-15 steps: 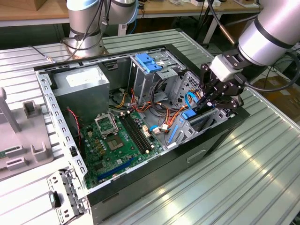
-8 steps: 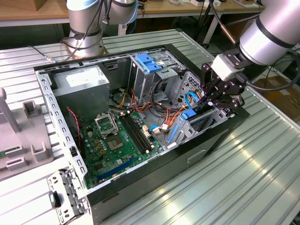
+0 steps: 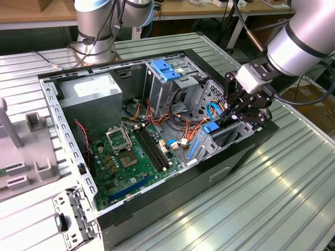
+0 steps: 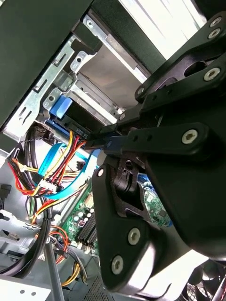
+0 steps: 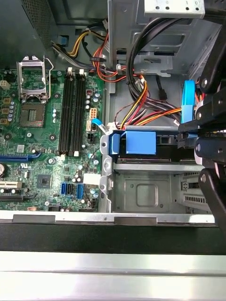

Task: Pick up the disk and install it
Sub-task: 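Insert the second disk wire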

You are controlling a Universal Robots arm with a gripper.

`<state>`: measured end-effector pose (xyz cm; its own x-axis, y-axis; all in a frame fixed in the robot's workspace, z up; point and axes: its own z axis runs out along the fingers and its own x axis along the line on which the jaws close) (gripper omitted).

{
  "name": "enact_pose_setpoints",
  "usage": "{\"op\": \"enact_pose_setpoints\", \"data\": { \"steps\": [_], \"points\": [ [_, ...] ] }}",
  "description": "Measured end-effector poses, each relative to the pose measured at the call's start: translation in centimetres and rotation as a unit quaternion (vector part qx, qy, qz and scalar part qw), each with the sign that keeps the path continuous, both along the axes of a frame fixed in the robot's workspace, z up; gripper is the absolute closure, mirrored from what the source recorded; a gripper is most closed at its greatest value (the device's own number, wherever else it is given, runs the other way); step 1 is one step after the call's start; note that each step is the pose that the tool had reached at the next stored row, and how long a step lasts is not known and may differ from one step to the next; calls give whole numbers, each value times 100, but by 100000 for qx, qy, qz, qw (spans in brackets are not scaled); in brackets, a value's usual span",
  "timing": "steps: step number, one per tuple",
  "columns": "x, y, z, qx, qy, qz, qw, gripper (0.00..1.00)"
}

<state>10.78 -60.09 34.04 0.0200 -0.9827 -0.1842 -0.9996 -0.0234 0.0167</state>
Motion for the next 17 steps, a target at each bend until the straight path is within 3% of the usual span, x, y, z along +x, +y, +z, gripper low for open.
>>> {"op": "enact_pose_setpoints", "data": {
  "steps": [2,6,9,11,13,16,17],
  "points": [
    [0,-1,-2,11,-6,1,100000,82],
    [0,-3,-3,0,0,1,100000,64],
    [0,-5,34,21,-3,1,100000,64],
    [0,-5,106,159,-1,2,100000,64],
    [0,-5,137,300,-2,-1,100000,64],
    [1,10,137,301,0,3,100000,65],
    [0,12,134,308,-2,3,100000,72]
  ]
}}
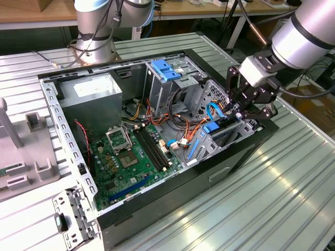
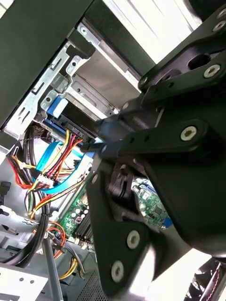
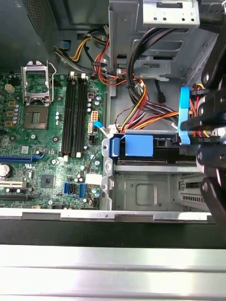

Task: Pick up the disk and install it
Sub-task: 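Insert the second disk wire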

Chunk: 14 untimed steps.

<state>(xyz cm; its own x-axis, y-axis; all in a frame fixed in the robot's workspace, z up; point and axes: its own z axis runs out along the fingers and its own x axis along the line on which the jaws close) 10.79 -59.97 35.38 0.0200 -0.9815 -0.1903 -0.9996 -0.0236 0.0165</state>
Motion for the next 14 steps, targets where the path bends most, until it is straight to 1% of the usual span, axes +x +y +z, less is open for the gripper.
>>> {"op": "enact_pose_setpoints", "data": {
  "steps": [2,3,6,9,12,14],
  "points": [
    [0,1,-6,-5,2,0,100000,85],
    [-1,1,-29,-15,25,-1,100000,89],
    [1,-1,-98,-27,212,2,100000,89],
    [1,-4,-135,-61,259,-3,100000,89],
    [1,-21,-138,-20,259,1,100000,89],
    [2,-27,-127,30,260,-2,100000,89]
  ]
}}
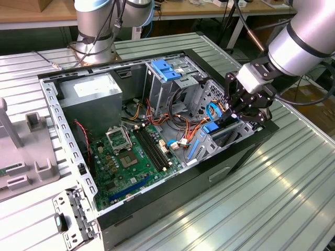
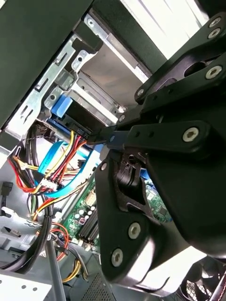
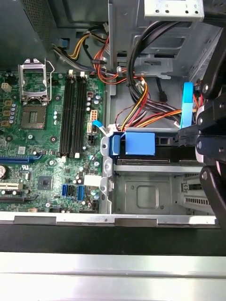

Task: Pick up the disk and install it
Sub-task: 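Insert the second disk wire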

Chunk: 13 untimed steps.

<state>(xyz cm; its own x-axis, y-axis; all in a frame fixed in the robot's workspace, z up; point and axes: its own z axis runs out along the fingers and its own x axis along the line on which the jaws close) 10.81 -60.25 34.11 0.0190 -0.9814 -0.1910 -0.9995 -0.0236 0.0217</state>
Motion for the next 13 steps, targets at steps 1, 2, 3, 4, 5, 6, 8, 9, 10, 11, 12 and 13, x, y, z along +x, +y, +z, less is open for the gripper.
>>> {"op": "enact_pose_setpoints", "data": {
  "steps": [1,2,3,4,5,6,8,9,10,11,12,13],
  "points": [
    [4,-2,11,19,4,5,100000,89],
    [10,-3,22,17,1,6,100000,89],
    [25,-5,35,27,1,0,100000,89],
    [42,-5,44,76,6,-3,100000,89],
    [68,-5,57,167,16,1,100000,89],
    [85,-5,67,259,25,0,100000,89],
    [160,-5,96,640,79,2,99998,89],
    [178,-5,104,738,92,-2,99997,89],
    [198,-5,115,845,103,-1,99996,89],
    [219,-5,132,991,115,0,99995,89],
    [234,-5,144,1096,129,-3,99994,89],
    [253,-5,158,1223,146,1,99992,89]
  ]
}}
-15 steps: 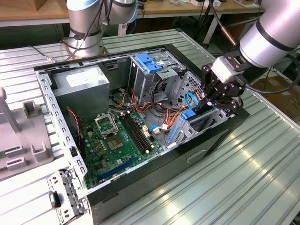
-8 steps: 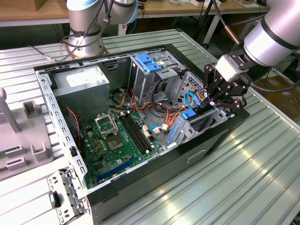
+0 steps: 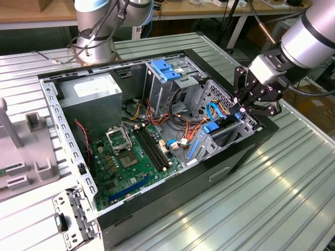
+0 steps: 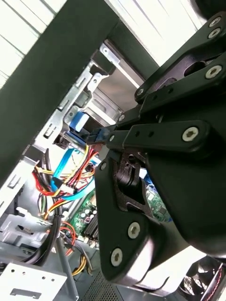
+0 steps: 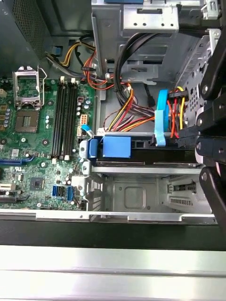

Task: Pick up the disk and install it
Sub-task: 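Insert the second disk wire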

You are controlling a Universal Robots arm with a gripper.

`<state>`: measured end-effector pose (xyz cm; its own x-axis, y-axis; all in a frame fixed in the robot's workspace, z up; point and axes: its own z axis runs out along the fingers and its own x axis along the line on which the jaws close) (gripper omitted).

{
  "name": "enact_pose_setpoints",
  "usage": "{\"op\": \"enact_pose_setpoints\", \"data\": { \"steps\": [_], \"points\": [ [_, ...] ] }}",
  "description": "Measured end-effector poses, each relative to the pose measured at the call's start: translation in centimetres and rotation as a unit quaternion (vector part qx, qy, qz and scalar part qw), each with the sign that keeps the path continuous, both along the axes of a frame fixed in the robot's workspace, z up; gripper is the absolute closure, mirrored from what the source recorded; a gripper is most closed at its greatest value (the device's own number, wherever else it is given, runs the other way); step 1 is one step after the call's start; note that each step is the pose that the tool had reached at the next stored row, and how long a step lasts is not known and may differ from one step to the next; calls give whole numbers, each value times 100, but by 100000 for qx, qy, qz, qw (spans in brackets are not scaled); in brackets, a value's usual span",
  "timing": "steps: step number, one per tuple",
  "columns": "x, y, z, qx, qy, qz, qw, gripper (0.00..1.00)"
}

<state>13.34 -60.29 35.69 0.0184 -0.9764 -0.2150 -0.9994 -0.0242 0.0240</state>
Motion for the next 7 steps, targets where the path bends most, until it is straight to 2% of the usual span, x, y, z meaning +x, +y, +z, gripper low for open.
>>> {"op": "enact_pose_setpoints", "data": {
  "steps": [7],
  "points": [
    [11,0,10,103,5,-2,100000,89]
  ]
}}
